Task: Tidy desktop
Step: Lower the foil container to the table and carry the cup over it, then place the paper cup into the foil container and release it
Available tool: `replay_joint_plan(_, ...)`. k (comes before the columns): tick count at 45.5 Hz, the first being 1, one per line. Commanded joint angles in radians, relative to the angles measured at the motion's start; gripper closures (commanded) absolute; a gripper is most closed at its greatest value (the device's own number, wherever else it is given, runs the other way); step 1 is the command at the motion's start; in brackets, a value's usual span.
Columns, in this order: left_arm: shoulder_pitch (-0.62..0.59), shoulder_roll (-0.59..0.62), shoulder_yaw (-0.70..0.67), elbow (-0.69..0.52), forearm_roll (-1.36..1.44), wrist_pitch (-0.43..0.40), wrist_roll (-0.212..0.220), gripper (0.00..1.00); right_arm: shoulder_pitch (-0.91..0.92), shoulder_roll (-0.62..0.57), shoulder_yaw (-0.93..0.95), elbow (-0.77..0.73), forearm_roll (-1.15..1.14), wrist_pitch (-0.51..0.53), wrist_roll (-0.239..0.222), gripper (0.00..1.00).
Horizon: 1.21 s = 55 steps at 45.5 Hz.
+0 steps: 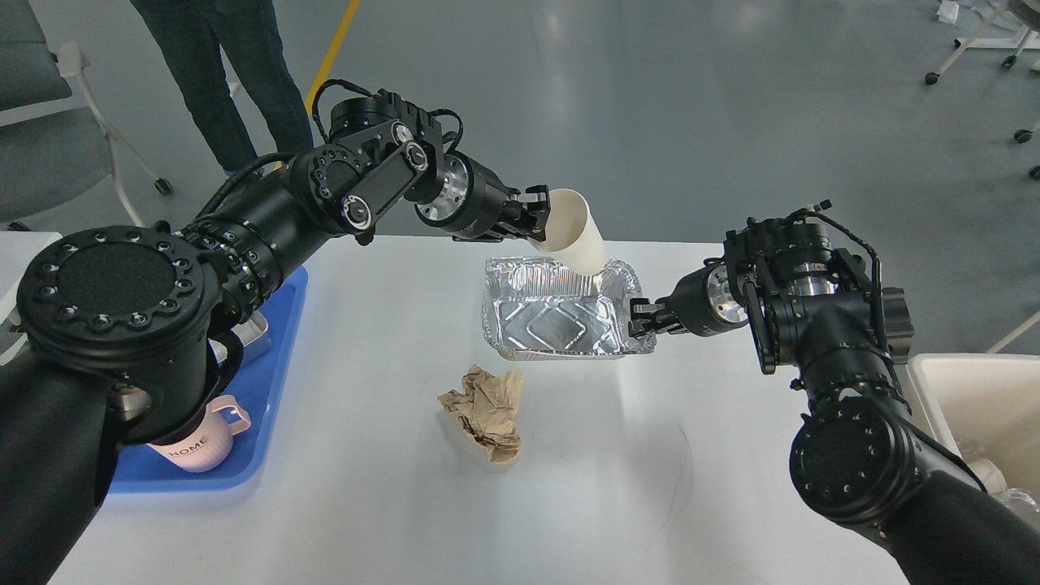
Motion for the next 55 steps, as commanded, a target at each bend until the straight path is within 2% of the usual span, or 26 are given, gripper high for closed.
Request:
replay_joint_plan(1,0.004,-0.037,0.001,0.0,0.0,0.004,0.004,1.0,0.001,0.002,-0.004,0.001,0.0,0.0,0.0,1.0)
replay_joint_plan(8,0.014,-0.059,0.012,0.002,0.001,0.018,0.007,1.0,0.001,0.002,-0.004,0.001,0.0,0.0,0.0,1.0)
replay_joint_plan(14,0.021,-0.059,0.009,0.0,0.001,0.027,0.041,1.0,0.001,0.002,-0.004,0.003,0.0,-0.005,0.0,1.0)
replay_joint_plan(40,0.08,-0.057,0.012,0.0,0.006,0.087,0.038,0.98,0.001,0.002,-0.004,0.001,0.001,-0.006,0.002,1.0)
replay_joint_plan(43,0.084,-0.057,0.011,0.0,0.008,0.096,0.038,0.95,0.001,0.002,-0.004,0.001,0.0,-0.006,0.002,1.0)
replay_joint_plan(50,0.101,-0.057,0.011,-0.001,0.009,0.11,0.04,0.8,0.001,0.002,-0.004,0.001,0.0,-0.006,0.002,1.0)
replay_joint_plan(55,0.112,-0.057,0.011,-0.001,0.009,0.113,0.043,0.75,0.001,0.002,-0.006,0.0,0.001,-0.006,0.003,1.0)
